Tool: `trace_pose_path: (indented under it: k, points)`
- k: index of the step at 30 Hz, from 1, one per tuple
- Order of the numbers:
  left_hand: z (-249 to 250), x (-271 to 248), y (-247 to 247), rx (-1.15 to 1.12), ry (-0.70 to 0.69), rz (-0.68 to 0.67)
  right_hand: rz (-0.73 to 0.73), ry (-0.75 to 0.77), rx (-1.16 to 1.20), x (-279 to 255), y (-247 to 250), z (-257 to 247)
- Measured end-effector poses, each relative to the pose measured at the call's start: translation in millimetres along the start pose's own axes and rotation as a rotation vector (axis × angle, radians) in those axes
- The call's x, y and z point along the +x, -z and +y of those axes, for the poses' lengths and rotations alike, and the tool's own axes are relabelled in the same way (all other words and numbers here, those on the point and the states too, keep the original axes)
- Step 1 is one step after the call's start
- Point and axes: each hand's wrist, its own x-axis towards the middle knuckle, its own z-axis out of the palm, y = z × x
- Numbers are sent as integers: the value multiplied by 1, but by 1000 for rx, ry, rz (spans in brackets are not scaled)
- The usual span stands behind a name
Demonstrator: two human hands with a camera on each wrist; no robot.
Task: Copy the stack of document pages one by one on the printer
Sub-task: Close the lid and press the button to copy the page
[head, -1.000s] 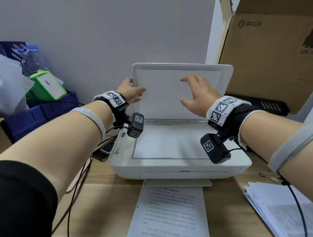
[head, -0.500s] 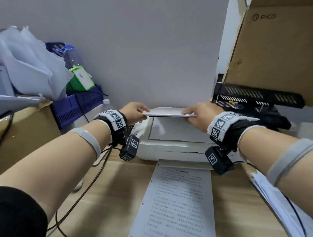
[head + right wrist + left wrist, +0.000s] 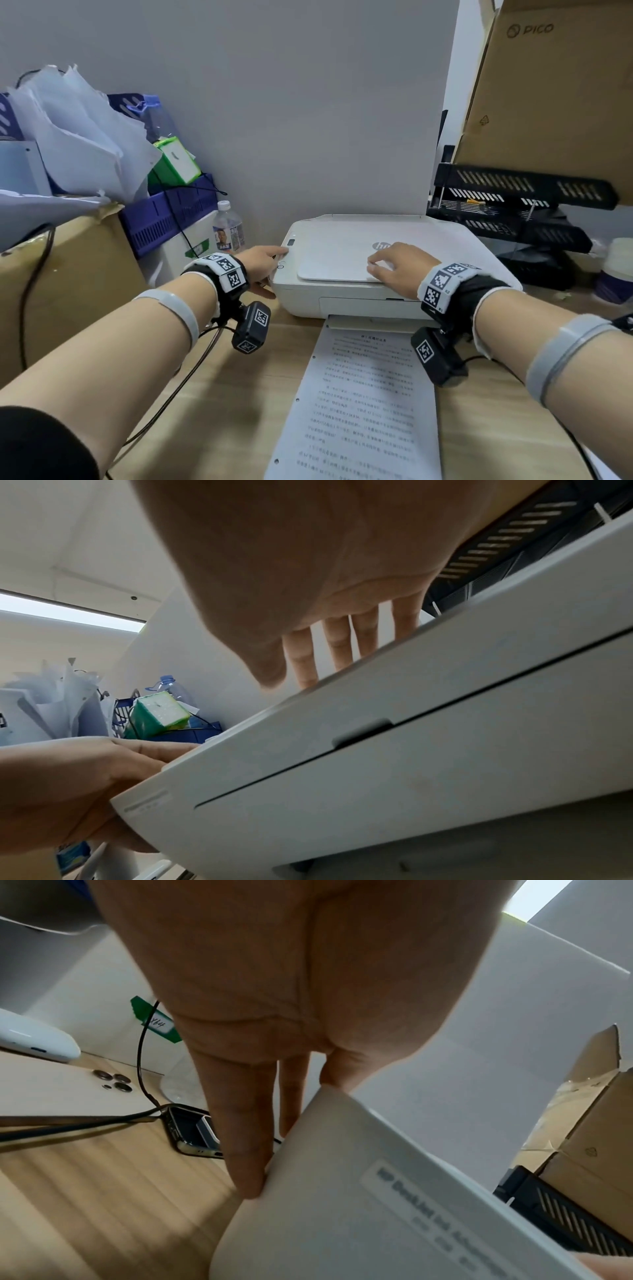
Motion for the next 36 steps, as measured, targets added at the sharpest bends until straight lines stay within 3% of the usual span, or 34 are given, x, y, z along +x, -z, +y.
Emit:
trace_pose_path:
  k: [3,8,36]
  points:
    - [1,1,-4,-27,6,21,-24,-25,-18,6,-17,5]
    - [-3,-1,-10,-57,-12,10,55,-32,-73,3,-40,11]
    - [-5,-3,-14,-17,-3,60,57,-50,-89,0,-42,9]
